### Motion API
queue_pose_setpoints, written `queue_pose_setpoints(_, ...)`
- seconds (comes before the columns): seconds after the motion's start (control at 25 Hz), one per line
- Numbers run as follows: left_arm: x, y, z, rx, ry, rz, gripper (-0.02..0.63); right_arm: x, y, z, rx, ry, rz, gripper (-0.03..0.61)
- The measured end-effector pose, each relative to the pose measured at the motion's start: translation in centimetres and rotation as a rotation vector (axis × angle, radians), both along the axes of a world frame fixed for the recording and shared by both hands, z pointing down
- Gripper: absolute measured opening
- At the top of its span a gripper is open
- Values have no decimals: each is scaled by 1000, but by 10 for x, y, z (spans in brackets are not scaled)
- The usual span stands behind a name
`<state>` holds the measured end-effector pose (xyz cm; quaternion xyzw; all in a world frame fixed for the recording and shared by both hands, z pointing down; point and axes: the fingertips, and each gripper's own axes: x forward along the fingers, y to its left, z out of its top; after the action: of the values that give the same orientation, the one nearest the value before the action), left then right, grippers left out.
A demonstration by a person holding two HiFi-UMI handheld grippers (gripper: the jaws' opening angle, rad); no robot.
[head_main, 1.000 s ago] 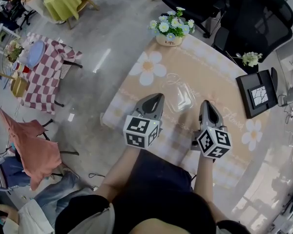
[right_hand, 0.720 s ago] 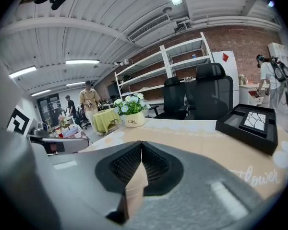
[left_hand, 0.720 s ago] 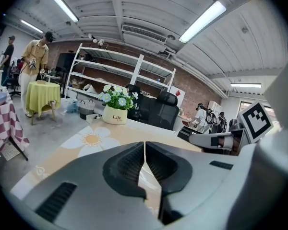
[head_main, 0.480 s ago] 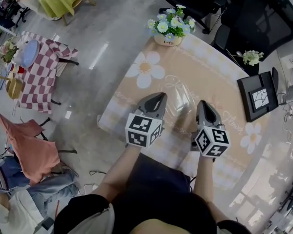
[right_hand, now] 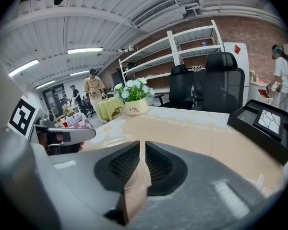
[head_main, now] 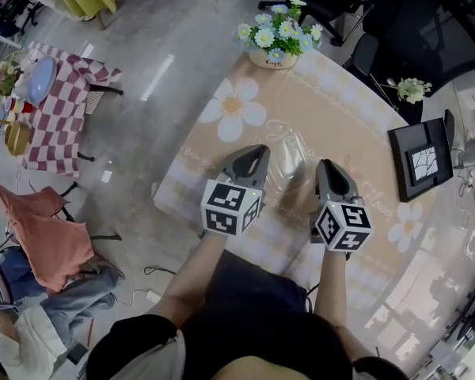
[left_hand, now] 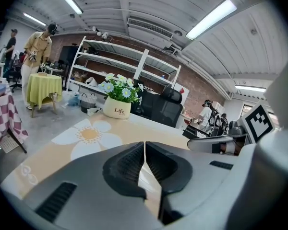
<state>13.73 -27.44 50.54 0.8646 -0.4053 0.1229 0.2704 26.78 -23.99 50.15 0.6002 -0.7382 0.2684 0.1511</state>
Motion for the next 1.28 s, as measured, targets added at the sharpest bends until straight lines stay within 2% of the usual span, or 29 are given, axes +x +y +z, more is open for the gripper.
queue_pose_setpoints(0.44, -4, -6, 13, -31, -20, -7, 18, -6, -12, 17, -65, 26, -55, 49)
queue_pose_setpoints(0.6, -6, -9, 20, -44, -33, -8, 18, -8, -16, 25, -99, 43, -85, 88)
queue_pose_setpoints(0.88, -8, -14, 25, -59, -35, -12, 18, -16, -17, 38, -160, 59, -135, 115)
queue_pose_setpoints(1.12, -12, -19, 30, -70, -29, -20, 18, -19, -19, 50, -209, 100, -162, 123)
queue_pose_setpoints(1.28, -12, -21, 30, -72, -28, -17, 18, -19, -19, 57, -250, 161, -184, 123)
